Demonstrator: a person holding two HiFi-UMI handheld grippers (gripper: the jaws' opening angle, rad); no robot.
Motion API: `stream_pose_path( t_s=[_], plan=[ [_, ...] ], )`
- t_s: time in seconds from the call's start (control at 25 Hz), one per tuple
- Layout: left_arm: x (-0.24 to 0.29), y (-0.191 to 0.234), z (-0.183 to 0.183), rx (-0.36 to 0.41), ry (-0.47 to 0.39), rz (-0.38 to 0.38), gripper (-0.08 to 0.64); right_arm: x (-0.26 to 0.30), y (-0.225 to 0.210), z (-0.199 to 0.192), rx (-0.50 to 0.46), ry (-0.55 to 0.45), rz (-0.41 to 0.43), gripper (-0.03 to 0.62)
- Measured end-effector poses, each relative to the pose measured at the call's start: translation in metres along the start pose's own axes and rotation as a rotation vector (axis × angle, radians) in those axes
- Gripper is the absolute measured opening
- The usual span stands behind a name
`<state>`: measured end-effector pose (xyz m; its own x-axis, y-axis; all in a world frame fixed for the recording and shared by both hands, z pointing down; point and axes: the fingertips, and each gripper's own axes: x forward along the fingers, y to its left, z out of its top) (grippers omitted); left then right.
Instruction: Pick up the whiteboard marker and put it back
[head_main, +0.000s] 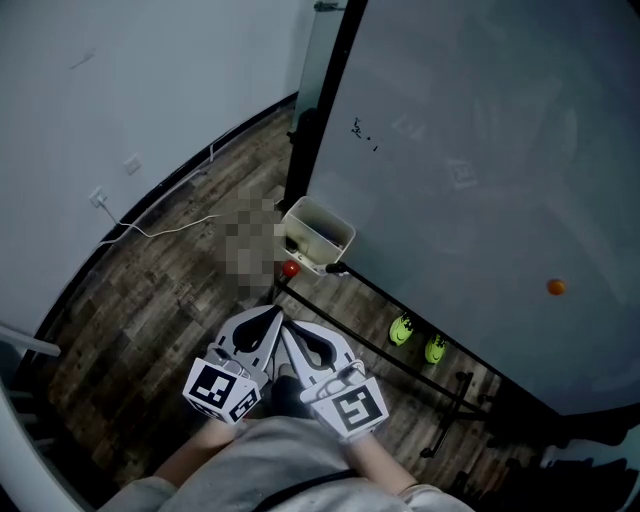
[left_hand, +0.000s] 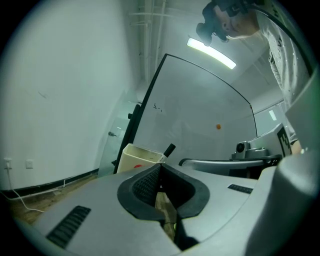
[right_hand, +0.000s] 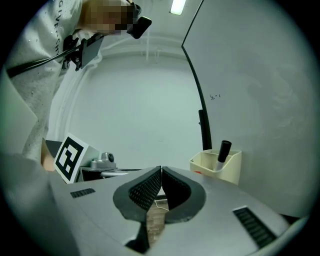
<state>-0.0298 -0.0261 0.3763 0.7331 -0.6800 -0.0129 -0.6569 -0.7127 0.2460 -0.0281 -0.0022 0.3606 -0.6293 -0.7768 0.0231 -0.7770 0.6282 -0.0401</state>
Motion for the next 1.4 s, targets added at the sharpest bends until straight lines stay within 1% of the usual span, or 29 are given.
stream_pose_path(
  t_s=[0.2,0.32,0.48,0.56,0.6,0.68,0.72,0.8,0.88,0.96,1.4],
  plan=[
    [0.024,-0.002,-0.002,0.001,0.004,-0.02,0.015,-0.002,-0.026,-0.001,-0.024,0.013,-0.019,0.021],
    [0.035,0.001,-0.002,0.008,0.008,-0.021,0.015,-0.006,-0.046,0.0,-0.017,0.024,-0.041,0.021],
    [0.045,0.008,-0.002,0.023,0.011,-0.008,0.015,-0.01,-0.074,0.0,-0.039,0.045,-0.085,0.021],
    [0.049,0.012,-0.002,0.033,0.015,0.001,0.015,-0.011,-0.088,-0.001,-0.033,0.055,-0.105,0.023],
    [0.051,0.014,-0.003,0.035,0.016,0.004,0.015,-0.011,-0.094,-0.002,-0.024,0.058,-0.109,0.027],
    [0.054,0.016,-0.004,0.033,0.018,0.008,0.015,-0.01,-0.104,-0.001,-0.006,0.058,-0.109,0.079],
    [0.055,0.017,-0.004,0.032,0.019,0.008,0.015,-0.009,-0.107,0.001,-0.001,0.054,-0.109,0.083],
    [0.057,0.018,-0.006,0.03,0.023,0.008,0.015,-0.008,-0.112,0.007,0.001,0.035,-0.1,0.093],
    [0.06,0.019,-0.007,0.031,0.027,0.01,0.015,-0.004,-0.113,0.014,0.001,0.012,-0.072,0.11],
    [0.062,0.02,-0.009,0.032,0.032,0.016,0.015,0.0,-0.115,0.016,0.011,0.019,-0.053,0.123],
    [0.068,0.03,-0.008,0.043,0.032,0.063,0.015,0.013,-0.121,0.018,0.04,0.009,0.018,0.124]
  ],
)
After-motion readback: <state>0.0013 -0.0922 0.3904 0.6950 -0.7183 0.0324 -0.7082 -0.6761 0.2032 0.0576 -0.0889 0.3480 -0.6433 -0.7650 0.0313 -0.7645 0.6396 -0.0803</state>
